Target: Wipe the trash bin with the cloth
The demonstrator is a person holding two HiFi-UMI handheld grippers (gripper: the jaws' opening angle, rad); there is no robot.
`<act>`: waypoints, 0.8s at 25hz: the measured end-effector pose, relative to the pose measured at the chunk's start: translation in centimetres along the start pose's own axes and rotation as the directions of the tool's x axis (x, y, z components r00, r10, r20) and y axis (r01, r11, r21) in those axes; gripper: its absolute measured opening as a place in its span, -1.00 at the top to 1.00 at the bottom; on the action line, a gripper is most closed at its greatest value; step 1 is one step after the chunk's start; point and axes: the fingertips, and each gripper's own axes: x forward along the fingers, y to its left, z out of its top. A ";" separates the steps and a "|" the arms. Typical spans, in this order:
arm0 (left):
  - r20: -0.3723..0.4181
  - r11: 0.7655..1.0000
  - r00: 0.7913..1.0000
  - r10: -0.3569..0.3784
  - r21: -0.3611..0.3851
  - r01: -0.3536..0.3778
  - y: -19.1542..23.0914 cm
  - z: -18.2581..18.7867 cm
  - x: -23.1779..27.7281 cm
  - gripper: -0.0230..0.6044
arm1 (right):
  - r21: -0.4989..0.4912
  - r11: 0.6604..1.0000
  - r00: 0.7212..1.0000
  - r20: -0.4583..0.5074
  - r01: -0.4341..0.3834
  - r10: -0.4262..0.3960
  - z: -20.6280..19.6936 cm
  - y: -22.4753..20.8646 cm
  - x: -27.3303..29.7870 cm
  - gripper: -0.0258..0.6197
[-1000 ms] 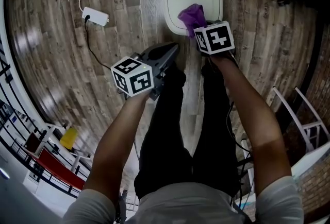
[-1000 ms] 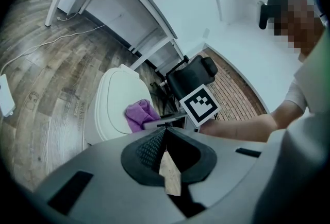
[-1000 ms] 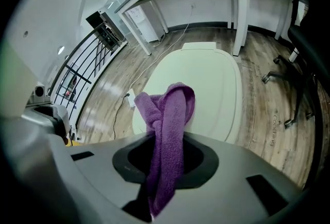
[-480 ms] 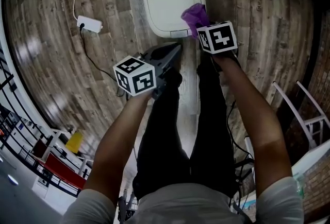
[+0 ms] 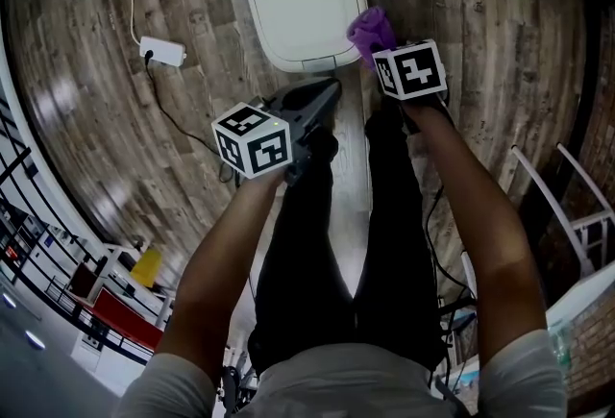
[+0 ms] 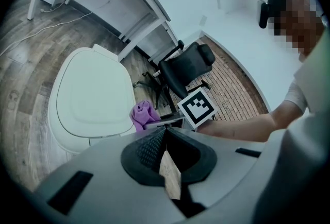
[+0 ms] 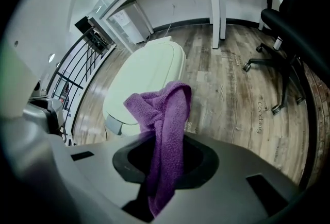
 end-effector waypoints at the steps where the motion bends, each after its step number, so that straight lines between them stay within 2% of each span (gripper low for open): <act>1: -0.003 1.000 1.000 0.000 0.000 0.000 -0.1 0.0 0.2 0.91 | -0.001 1.000 1.000 -0.007 0.007 -0.007 -0.3 -0.6 0.0 0.69; 6: -0.018 1.000 1.000 0.001 -0.004 -0.002 -0.2 0.0 1.0 0.91 | -0.021 0.999 0.998 -0.046 0.041 -0.041 -1.5 -3.1 0.0 0.69; 11: -0.032 1.000 0.999 0.021 -0.011 -0.021 0.7 0.3 2.1 0.91 | -0.086 0.995 0.997 -0.058 0.044 -0.049 -1.0 -5.1 0.0 0.69; 16: -0.006 0.999 1.000 0.029 -0.024 -0.029 0.8 2.1 4.0 0.91 | -0.140 0.988 0.993 -0.092 0.057 -0.071 -0.1 -8.4 0.3 0.69; 20: 0.038 0.998 0.998 0.045 -0.038 -0.044 1.1 4.3 4.5 0.91 | -0.207 0.976 0.993 -0.088 0.062 -0.081 2.8 -9.9 0.1 0.69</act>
